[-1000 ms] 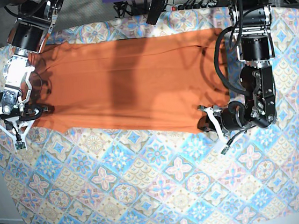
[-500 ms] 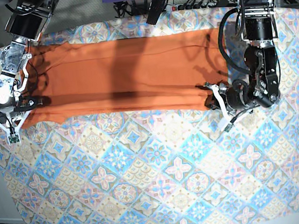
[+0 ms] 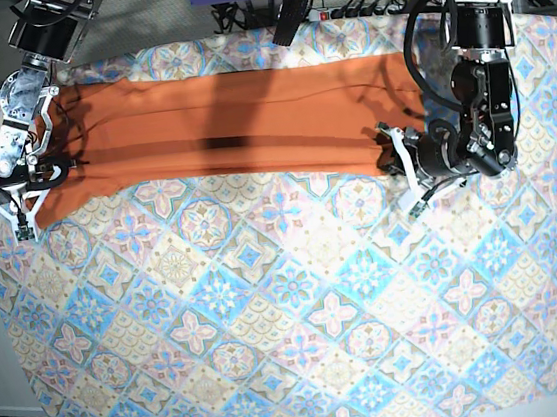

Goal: Fold the T-shirt properly
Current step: 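Lay the folded edge down along the shirt's collar side with both grippers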

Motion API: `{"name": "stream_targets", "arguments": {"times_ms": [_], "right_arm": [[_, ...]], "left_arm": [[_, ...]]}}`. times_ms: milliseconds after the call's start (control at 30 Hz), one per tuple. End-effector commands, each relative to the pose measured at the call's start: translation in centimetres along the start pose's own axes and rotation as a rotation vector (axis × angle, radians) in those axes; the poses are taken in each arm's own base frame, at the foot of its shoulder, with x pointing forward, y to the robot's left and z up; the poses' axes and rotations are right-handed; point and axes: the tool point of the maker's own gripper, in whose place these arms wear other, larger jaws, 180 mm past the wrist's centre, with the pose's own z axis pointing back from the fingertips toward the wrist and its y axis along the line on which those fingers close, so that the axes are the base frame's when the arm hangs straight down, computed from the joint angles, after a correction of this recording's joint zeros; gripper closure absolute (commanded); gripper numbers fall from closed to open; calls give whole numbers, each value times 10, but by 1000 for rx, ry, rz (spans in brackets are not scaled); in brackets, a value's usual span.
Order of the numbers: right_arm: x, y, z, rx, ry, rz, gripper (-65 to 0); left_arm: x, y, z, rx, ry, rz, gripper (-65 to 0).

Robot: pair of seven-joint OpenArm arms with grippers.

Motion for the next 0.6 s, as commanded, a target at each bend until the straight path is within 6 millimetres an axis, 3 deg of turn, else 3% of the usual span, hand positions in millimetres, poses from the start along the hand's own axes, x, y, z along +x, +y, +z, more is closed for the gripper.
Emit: {"name": "stream_targets", "arguments": {"times_ms": [0,300,567], "right_arm": [[8,-18,5,-52,-25,-8,-10],[-5,-16,5,-48,46,-3,-10],[-9,-15,4,-46,70,-3,-14]], "left_arm": [[3,13,10,40,-5,-15,0],[-22,13,10,39,47,-6,0],[-29,-6,-1,-2,90,-54,-17]]}}
